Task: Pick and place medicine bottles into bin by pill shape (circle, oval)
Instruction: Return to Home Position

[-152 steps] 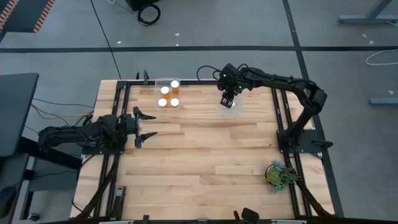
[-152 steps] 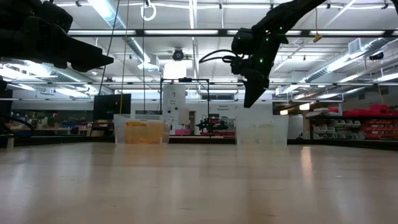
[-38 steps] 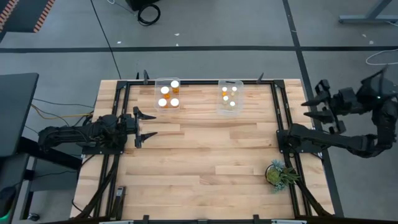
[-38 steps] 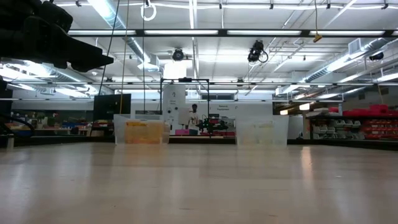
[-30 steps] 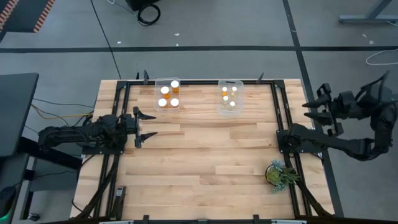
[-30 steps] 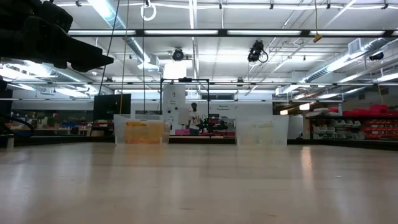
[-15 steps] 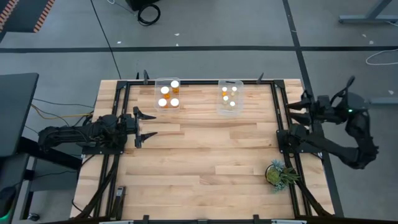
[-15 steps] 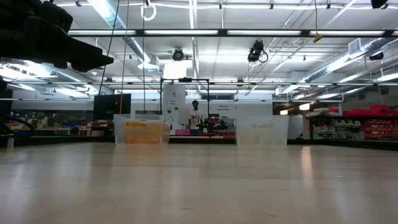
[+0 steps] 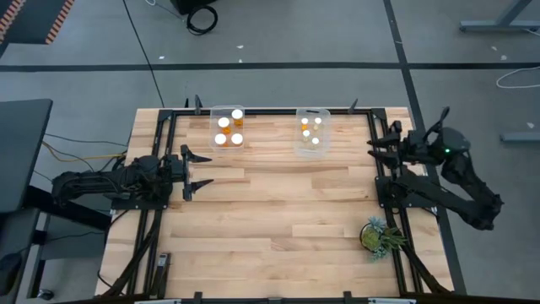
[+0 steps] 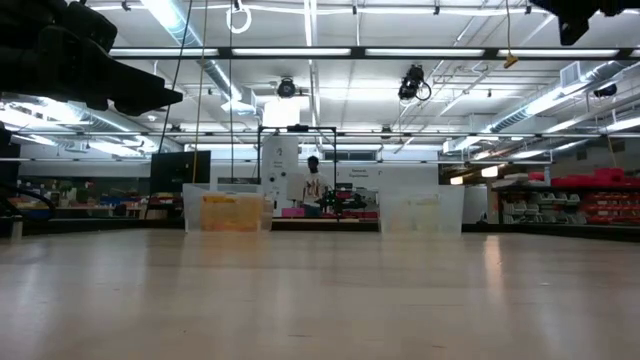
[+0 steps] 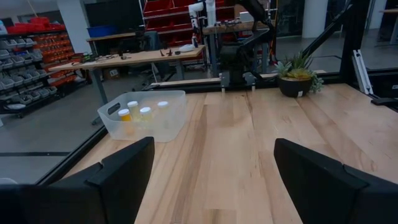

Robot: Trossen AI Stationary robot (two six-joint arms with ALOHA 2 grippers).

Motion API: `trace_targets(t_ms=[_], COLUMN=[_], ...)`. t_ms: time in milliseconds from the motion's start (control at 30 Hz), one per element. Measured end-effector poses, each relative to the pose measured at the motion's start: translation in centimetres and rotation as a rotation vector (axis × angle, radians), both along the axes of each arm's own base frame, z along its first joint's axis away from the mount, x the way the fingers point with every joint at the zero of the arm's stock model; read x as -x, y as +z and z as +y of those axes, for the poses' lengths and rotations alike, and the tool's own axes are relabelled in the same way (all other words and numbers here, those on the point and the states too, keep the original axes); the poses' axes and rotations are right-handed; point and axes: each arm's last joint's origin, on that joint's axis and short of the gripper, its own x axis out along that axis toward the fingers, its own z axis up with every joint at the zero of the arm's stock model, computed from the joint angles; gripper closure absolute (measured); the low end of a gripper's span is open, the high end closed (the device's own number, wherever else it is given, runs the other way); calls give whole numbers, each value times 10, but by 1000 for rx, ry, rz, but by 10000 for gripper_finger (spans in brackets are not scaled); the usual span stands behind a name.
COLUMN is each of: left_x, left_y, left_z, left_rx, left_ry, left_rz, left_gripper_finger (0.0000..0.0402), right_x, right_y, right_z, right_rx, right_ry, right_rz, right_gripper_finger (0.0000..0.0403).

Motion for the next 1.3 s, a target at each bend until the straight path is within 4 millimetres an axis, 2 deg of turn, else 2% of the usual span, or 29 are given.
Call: trace_targets(t_ms=[500,967,1300], left_x=[0,0,0], left_y=[0,0,0], left_z=[0,0,0], left_rx=[0,0,0], left_ry=[0,0,0], left_rz=[0,0,0], left_gripper_finger=[60,60,60], right_x=[-33,-59,-63], right_y=[-50,-104,-110], right_z=[-19,-13,1], right_rx=[31,36,54], right_ry=[-23,-3,31], right_rz=[-29,-66,-46], right_gripper_finger=[264,264,264])
